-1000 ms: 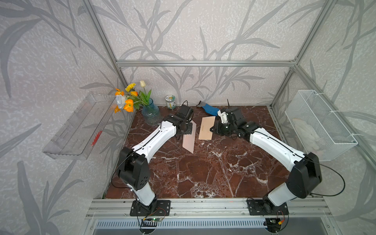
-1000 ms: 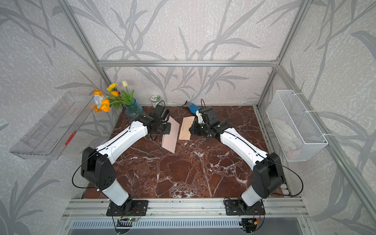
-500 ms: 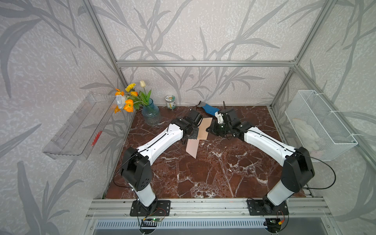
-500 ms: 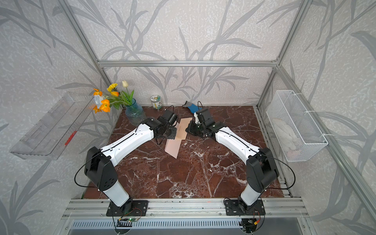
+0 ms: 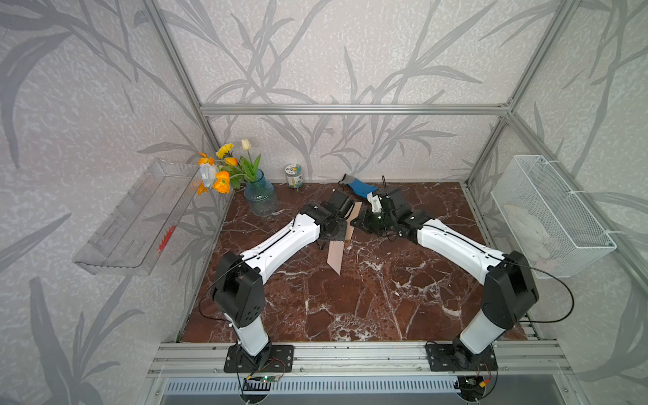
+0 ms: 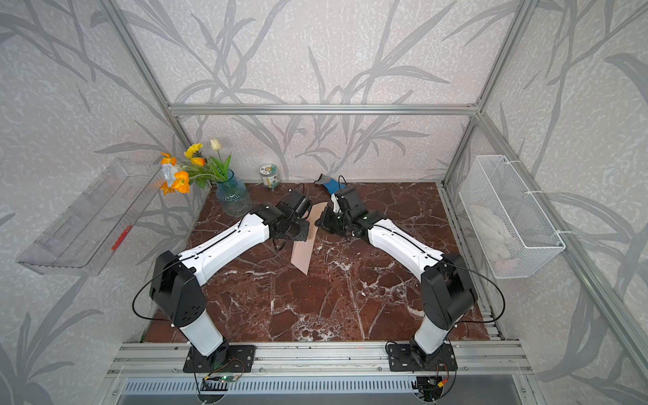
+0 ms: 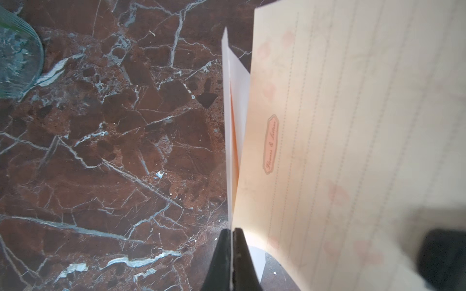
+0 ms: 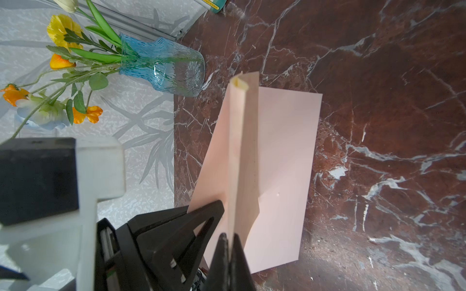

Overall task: Fold the letter paper in half and place it into the envelope
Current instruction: Place the letter paper in the envelope.

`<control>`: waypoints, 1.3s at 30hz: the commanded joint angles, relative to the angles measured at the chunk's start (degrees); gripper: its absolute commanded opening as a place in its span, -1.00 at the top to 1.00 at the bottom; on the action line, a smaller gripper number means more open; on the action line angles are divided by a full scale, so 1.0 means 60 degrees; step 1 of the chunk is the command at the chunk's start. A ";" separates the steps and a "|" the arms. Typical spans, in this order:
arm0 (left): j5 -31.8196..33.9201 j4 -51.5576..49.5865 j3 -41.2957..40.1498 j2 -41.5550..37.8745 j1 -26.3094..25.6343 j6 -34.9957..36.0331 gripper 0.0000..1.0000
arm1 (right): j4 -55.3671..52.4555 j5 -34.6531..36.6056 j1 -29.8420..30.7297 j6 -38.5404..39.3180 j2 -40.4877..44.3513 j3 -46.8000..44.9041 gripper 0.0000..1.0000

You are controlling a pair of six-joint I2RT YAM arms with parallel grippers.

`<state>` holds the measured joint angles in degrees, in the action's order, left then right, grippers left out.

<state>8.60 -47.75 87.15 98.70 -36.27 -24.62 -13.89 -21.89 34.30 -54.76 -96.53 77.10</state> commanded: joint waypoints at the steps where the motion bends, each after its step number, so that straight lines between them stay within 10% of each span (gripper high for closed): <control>1: -0.0359 0.0411 -0.0207 -0.0223 -0.0010 -0.0416 1.00 | 0.0239 -0.0102 0.0127 -0.0189 -0.0138 0.0129 1.00; 14: 0.0463 -0.0190 -0.0210 -0.0121 0.0035 0.0544 1.00 | -0.0176 -0.0321 0.0035 0.0441 0.0153 0.0228 1.00; 23: -0.3235 -0.1639 0.0911 0.0319 0.0475 0.3252 1.00 | -0.3179 -0.1479 -0.2006 0.7983 0.1802 0.0542 1.00; 32: -0.6845 -0.3448 0.1395 0.1144 0.0611 0.4729 1.00 | -0.5498 -0.1562 -0.2050 1.9407 0.4222 -0.1178 1.00; 39: -0.7966 -0.4872 0.2056 0.1888 0.0555 0.5869 1.00 | -0.4118 -0.0437 -0.0831 2.1698 0.5980 -0.3244 1.00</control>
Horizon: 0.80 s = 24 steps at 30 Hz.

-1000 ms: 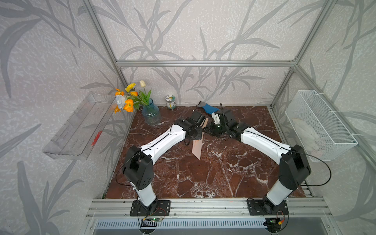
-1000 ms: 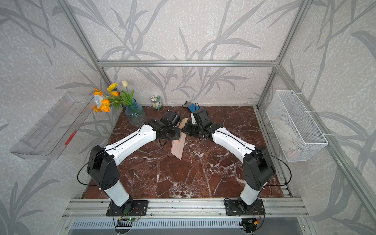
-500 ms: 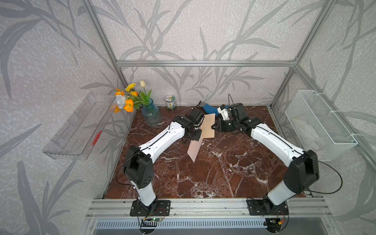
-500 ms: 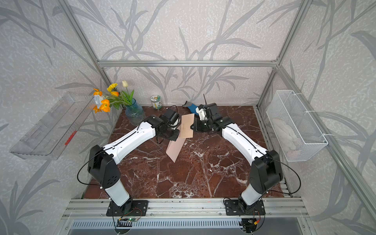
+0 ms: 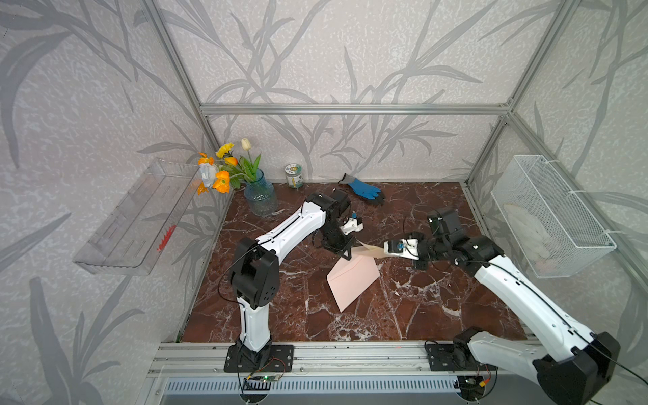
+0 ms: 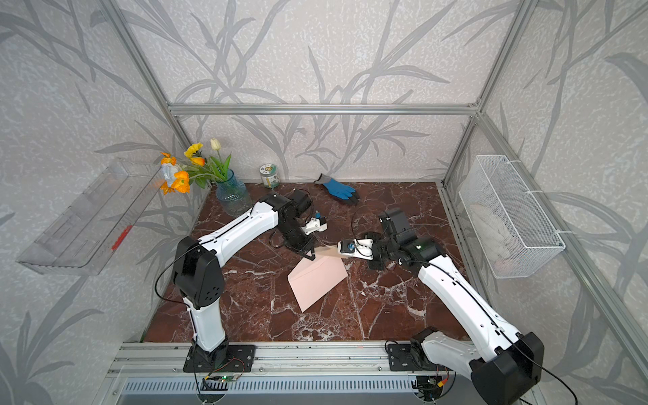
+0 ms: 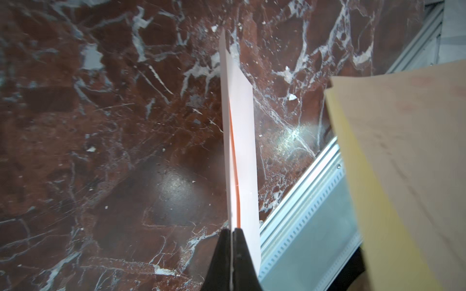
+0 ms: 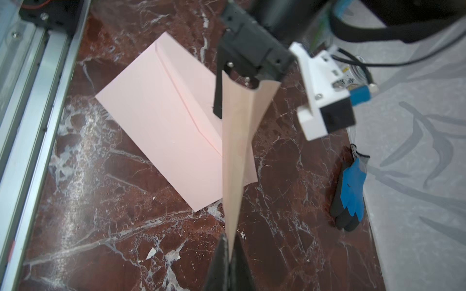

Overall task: Fold the letter paper in half and place it into the envelope
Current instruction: Place the letter paper in the envelope.

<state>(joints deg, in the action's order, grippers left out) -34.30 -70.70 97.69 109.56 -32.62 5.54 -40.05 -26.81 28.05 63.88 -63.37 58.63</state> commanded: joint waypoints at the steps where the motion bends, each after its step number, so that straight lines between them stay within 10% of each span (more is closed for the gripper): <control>1: -0.0863 -0.1159 0.0286 0.0120 -0.0069 0.1007 1.00 | 0.0219 0.0395 0.0326 0.2081 0.0534 -0.0204 1.00; 24: -0.0210 -0.1049 0.0182 -0.0047 -0.0742 0.1823 1.00 | 0.0417 0.0791 0.2312 0.2223 -0.1568 0.1168 1.00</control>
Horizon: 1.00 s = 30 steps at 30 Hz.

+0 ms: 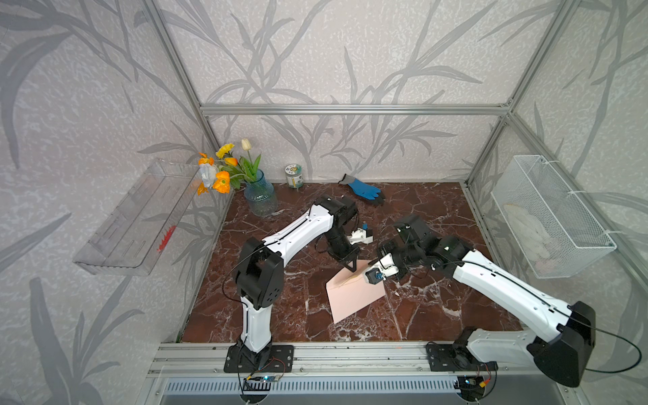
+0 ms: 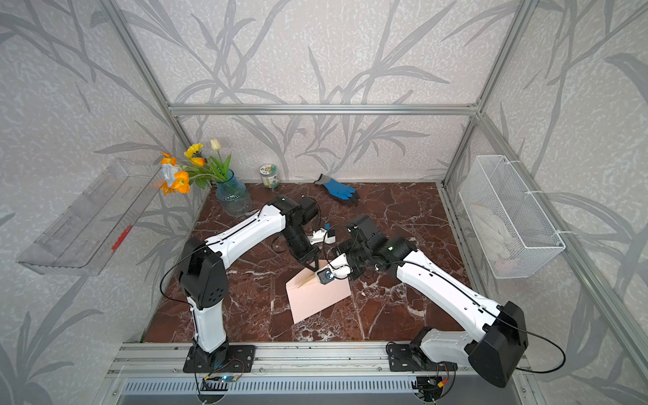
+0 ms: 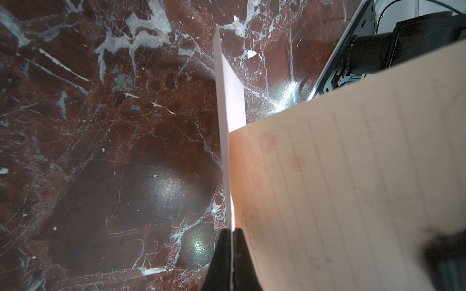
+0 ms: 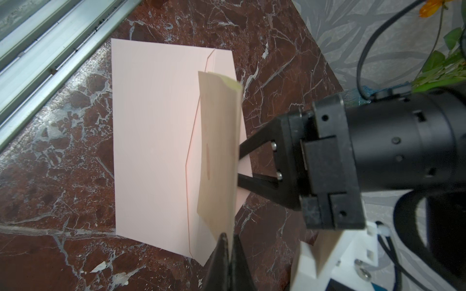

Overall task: Fold the letter paper in half and place it into the envelope
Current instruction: Place the letter paper in the envelope.

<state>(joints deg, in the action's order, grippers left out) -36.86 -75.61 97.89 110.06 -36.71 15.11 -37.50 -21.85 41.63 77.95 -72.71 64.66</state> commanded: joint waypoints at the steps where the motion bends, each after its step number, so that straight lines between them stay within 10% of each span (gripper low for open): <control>1: 0.0290 -0.0217 0.0145 -0.0174 -0.0073 0.0220 1.00 | 0.0004 -0.0014 0.0050 -0.0145 -0.0011 0.0126 1.00; 30: 0.1283 -0.0053 0.0751 -0.0405 -0.0748 0.0059 1.00 | 0.0027 0.0183 0.0181 -0.0277 -0.0135 -0.0522 1.00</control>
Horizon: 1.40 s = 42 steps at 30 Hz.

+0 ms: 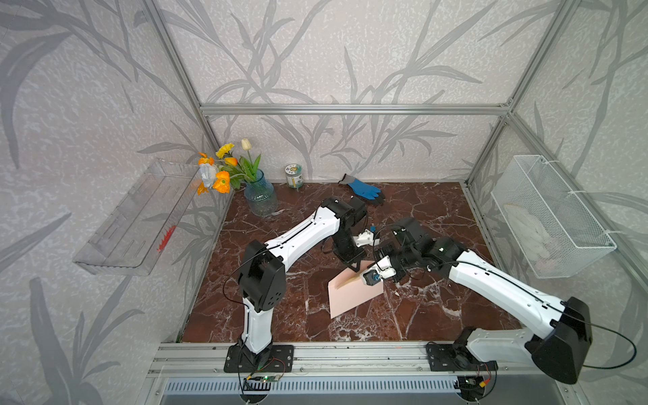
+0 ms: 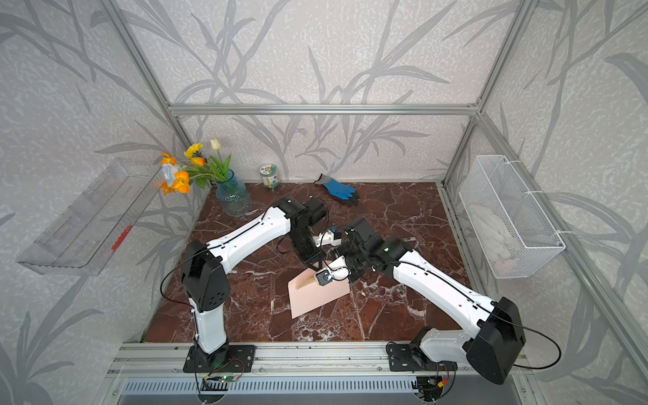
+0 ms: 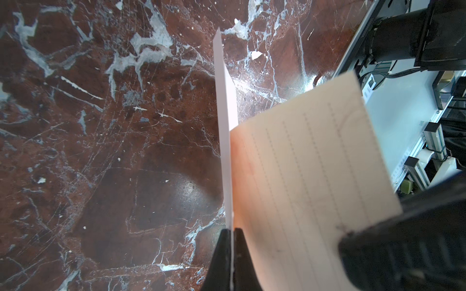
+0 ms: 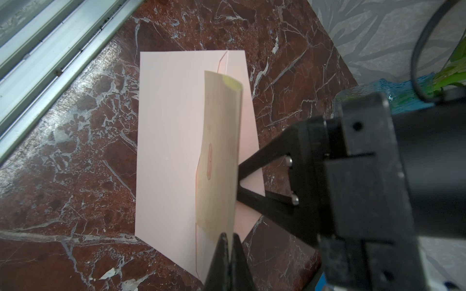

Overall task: Fold the letter paper in half and place it into the envelope
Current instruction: Place the letter paper in the envelope.

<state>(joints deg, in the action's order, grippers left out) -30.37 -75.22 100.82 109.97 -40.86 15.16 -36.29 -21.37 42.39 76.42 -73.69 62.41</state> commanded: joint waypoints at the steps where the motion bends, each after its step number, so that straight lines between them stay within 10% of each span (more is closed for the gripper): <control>1: 0.0276 -0.0119 0.0277 -0.0409 -0.0080 0.0052 1.00 | -0.0180 0.0205 0.0054 -0.0078 0.0008 -0.0148 1.00; 42: 0.0935 0.0301 0.0935 -0.0077 -0.0627 -0.0197 1.00 | -0.0917 0.3154 0.1620 -0.2017 -0.2250 0.1293 1.00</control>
<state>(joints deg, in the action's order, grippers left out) -23.42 -75.35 104.57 109.01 -43.83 14.44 -40.99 -2.96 50.74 66.17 -86.30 67.53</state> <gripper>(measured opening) 0.047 0.047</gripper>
